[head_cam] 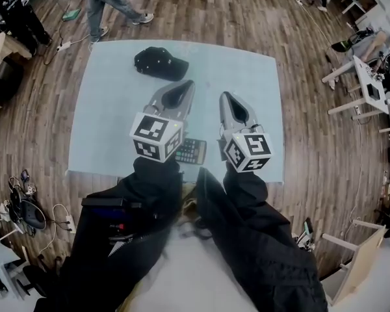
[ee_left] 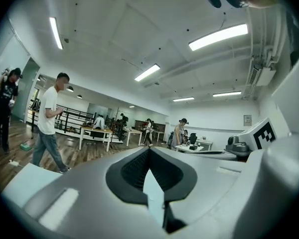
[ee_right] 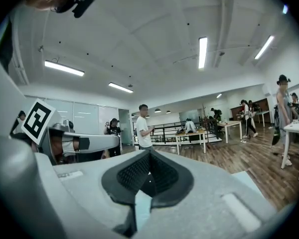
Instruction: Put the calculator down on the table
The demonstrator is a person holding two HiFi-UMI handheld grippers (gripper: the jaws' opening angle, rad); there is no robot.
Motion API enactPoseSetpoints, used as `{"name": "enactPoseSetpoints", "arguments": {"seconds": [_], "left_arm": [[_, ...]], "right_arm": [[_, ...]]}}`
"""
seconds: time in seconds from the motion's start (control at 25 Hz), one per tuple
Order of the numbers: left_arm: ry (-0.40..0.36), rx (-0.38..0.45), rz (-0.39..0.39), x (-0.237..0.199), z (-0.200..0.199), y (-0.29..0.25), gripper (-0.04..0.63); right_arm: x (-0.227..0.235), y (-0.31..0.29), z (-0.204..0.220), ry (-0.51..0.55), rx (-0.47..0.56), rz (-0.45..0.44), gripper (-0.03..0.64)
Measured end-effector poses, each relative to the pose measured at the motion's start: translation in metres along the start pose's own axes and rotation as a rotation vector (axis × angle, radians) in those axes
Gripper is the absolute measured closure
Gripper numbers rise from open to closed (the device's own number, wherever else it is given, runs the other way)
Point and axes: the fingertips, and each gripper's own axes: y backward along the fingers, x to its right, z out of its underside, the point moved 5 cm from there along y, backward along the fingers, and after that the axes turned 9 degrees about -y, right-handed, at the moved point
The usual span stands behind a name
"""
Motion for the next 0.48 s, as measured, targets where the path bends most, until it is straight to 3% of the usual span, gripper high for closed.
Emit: {"name": "enactPoseSetpoints", "arguments": {"seconds": [0.28,0.48], "left_arm": [[-0.015,0.017,-0.009,-0.006,-0.006,-0.003,0.594],[-0.039,0.038,-0.012,-0.01,-0.014,-0.008,0.594]], "right_arm": [[0.003,0.0,-0.022,0.044,0.067,0.059,0.618],[0.004,-0.005,-0.03,0.057,0.096,0.054,0.618]]}}
